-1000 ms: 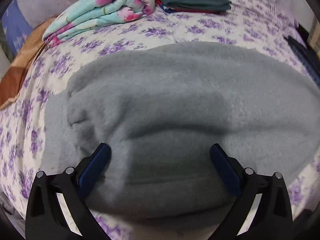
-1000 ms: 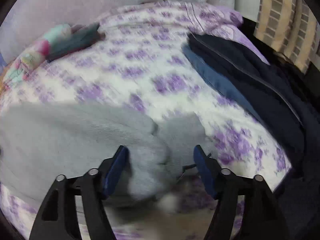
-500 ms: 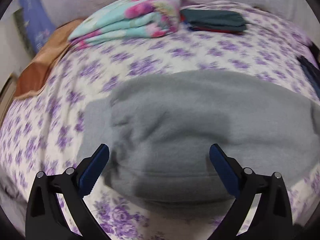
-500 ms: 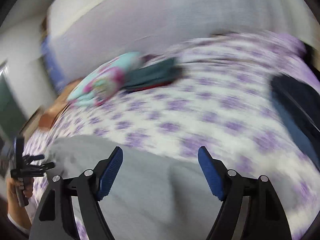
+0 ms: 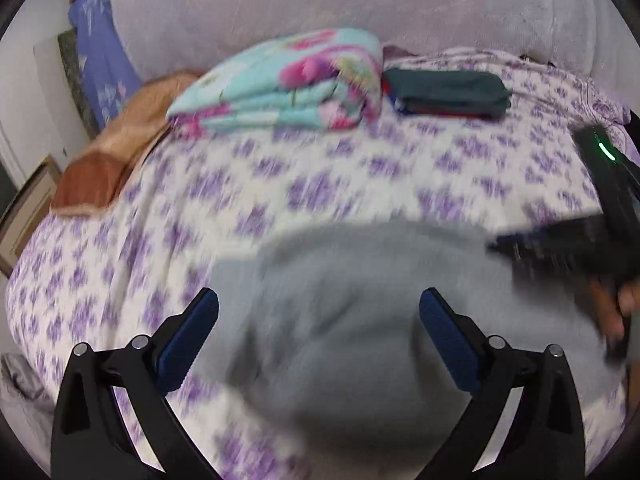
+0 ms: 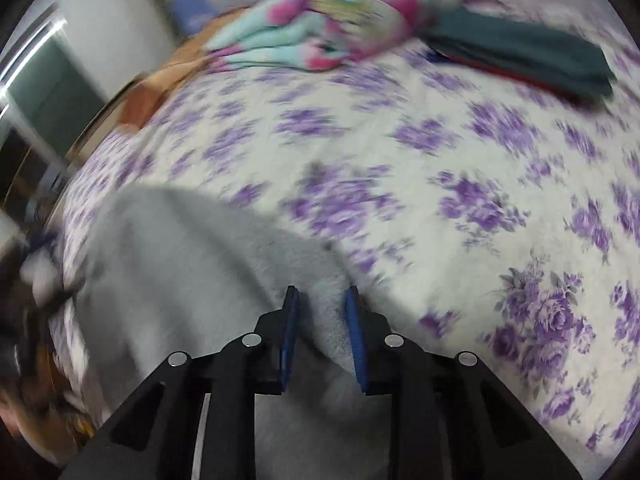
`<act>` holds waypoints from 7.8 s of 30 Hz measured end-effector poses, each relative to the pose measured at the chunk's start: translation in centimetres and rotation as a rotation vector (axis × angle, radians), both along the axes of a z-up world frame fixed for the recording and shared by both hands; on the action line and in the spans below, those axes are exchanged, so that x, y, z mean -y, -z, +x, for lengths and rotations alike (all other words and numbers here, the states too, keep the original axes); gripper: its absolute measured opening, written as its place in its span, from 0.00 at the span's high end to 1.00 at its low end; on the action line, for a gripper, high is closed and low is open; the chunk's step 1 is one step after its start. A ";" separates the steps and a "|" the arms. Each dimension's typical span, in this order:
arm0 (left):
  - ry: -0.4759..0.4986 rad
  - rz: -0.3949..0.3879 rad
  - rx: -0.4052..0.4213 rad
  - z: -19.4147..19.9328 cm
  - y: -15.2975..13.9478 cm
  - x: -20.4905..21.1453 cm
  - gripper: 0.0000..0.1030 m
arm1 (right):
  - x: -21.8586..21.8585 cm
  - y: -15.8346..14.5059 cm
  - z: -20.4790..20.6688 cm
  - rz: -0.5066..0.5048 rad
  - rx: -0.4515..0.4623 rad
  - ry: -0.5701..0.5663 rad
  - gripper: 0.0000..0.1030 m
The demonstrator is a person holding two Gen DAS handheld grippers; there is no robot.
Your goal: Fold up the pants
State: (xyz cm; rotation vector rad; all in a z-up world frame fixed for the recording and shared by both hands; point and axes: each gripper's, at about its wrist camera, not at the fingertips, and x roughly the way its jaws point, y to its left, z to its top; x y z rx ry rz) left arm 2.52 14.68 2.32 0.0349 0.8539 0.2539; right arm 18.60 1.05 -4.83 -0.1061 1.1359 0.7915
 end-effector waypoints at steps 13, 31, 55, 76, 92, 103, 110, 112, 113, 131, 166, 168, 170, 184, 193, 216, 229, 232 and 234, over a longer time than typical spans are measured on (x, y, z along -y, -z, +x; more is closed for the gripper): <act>0.044 -0.023 -0.164 6.5 7.9 3.8 0.04 | 2.1 0.2 1.5 0.105 -0.081 -0.024 0.71; 0.070 -0.028 -0.102 4.8 7.6 3.8 0.05 | -1.7 -0.1 5.1 0.029 -0.072 0.083 0.91; -0.120 -0.421 -0.124 -6.0 3.8 -4.2 0.27 | 10.2 -1.9 -3.0 -0.076 0.258 0.232 0.42; -0.298 -0.061 -0.190 -5.7 5.2 -4.2 0.42 | 8.4 2.5 -3.1 -0.275 0.224 0.160 0.21; -0.023 -0.040 0.103 -2.0 -0.8 2.5 0.05 | 38.2 -7.4 -19.0 0.124 0.194 0.951 0.06; 0.062 -0.051 -0.128 1.3 7.6 3.0 0.04 | 38.2 1.3 -14.7 0.237 -0.122 1.078 0.03; 0.095 -0.049 -0.115 0.3 7.5 3.4 0.04 | 36.4 -2.4 -14.4 0.241 -0.036 1.035 0.72; 0.096 -0.053 -0.113 0.2 7.4 3.5 0.04 | 33.6 -5.9 -14.8 0.165 0.091 0.956 0.72; 0.096 -0.052 -0.111 0.1 7.4 3.5 0.04 | 32.3 -7.2 -14.8 0.125 0.137 0.923 0.72; 0.036 -0.148 -0.081 -1.6 4.8 2.8 0.04 | 8.4 -6.3 -10.8 -0.158 0.289 0.373 0.64; 0.018 -0.020 -0.182 5.4 5.8 10.0 0.04 | 18.5 -0.3 -2.4 -0.120 0.200 0.445 0.67; -0.022 -0.026 -0.198 5.2 6.3 8.8 0.04 | 18.5 -1.0 -2.9 -0.137 0.245 0.431 0.57; -0.009 -0.057 -0.181 4.3 5.7 8.4 0.05 | 19.1 -2.8 -3.7 -0.116 0.277 0.433 0.54; 0.177 -0.381 -0.241 5.2 7.5 11.2 0.04 | 17.7 -1.0 -8.5 -0.136 0.194 0.246 0.34; 0.054 -0.538 -0.070 -2.8 1.3 1.1 0.05 | 22.0 -2.5 -8.2 0.143 0.092 0.355 0.23; -0.193 -0.661 -0.080 -2.4 8.0 -9.0 0.70 | 17.4 -2.3 -9.5 0.100 0.049 0.309 0.13; 0.508 -0.262 -0.062 -1.0 -2.7 14.2 0.10 | 20.5 -4.0 -10.1 0.175 0.064 0.379 0.13; 0.615 -0.216 -0.130 -0.5 0.3 18.3 0.06 | 22.4 -3.4 -10.7 0.117 0.055 0.421 0.13; 0.632 -0.236 -0.133 -0.7 0.6 18.7 0.06 | 23.4 -3.3 -10.8 0.122 0.047 0.438 0.13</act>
